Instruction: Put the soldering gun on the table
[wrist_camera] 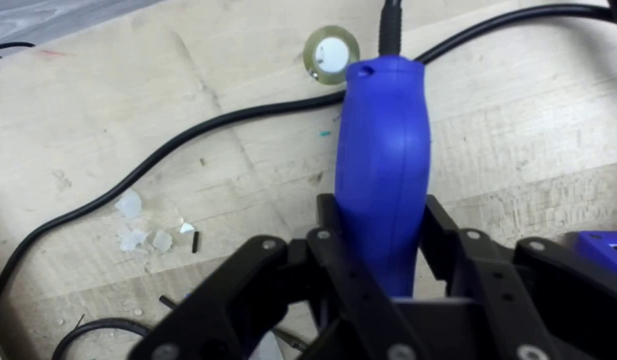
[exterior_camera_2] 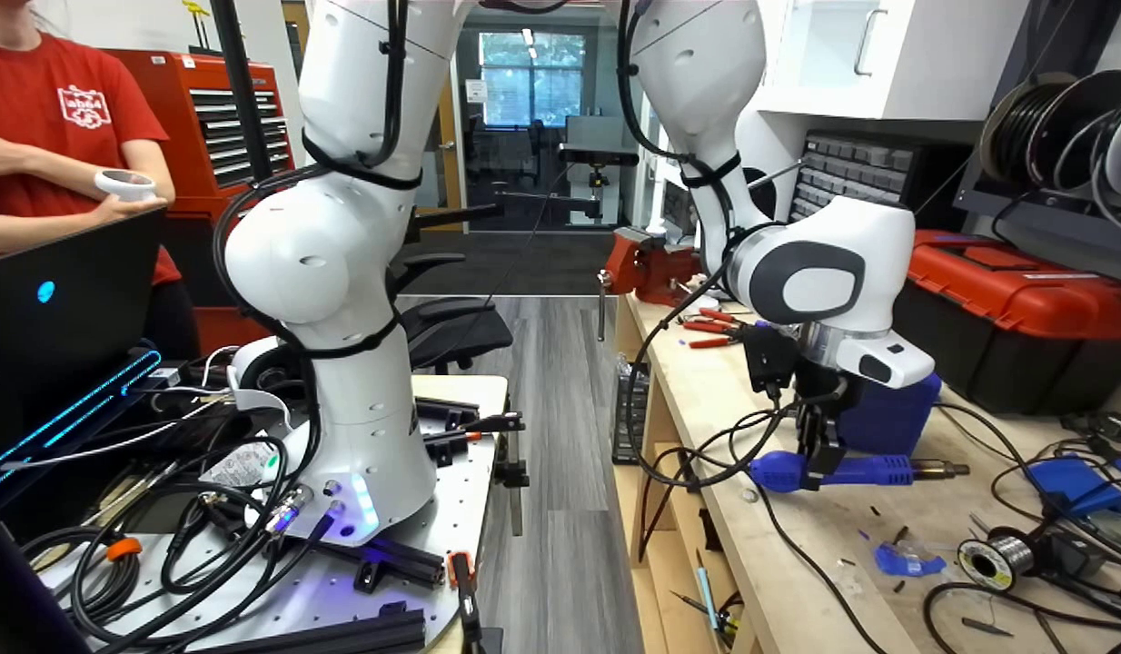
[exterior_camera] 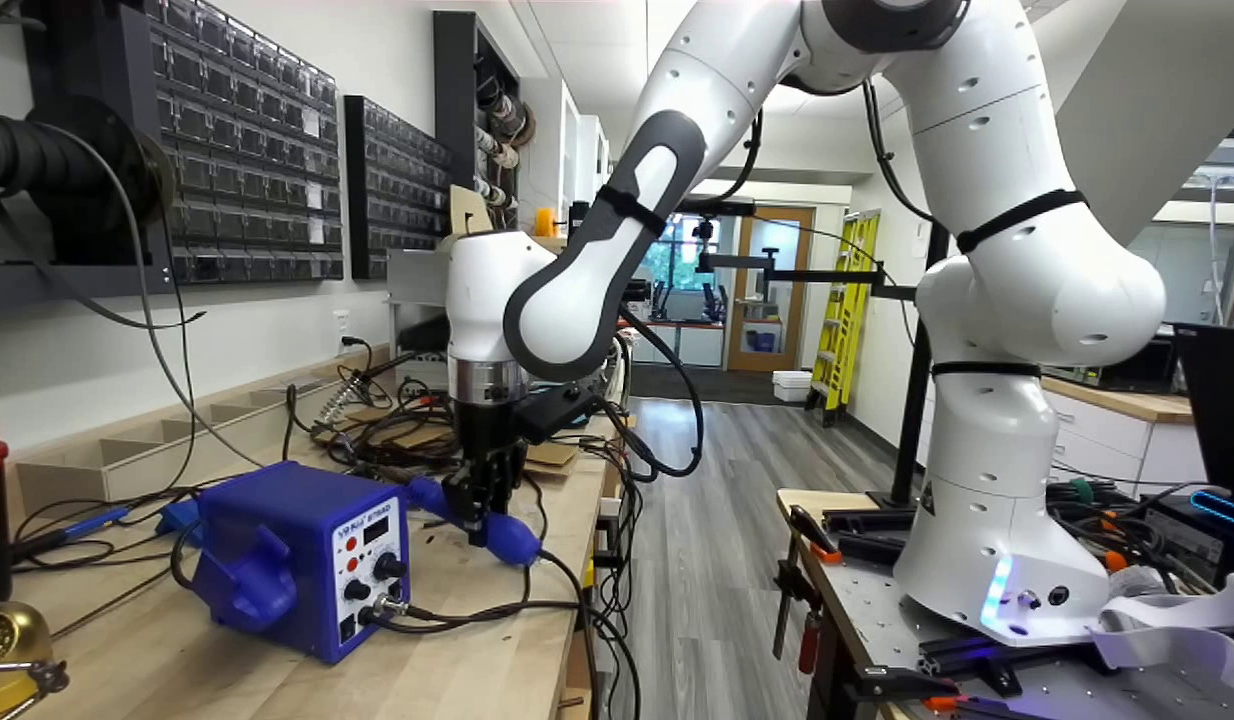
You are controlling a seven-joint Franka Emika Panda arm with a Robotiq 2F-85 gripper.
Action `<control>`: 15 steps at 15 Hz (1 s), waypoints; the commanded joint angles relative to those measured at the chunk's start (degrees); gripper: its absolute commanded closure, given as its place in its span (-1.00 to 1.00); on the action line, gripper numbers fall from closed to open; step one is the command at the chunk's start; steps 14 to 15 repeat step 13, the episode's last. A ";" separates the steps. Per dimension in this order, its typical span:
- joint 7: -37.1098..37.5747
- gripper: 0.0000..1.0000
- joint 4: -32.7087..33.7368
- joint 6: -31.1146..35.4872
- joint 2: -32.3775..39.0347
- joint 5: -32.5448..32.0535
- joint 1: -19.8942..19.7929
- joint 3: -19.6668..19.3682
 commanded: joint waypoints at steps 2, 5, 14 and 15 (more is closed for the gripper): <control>-1.67 -0.47 0.85 -1.19 -1.05 0.62 1.08 -0.45; -0.79 -0.84 1.39 -1.20 -3.28 -0.57 2.30 -1.01; -0.47 -1.00 2.80 -1.35 -5.49 0.09 2.52 -0.09; -0.47 -1.00 2.80 -1.35 -5.49 0.09 2.52 -0.09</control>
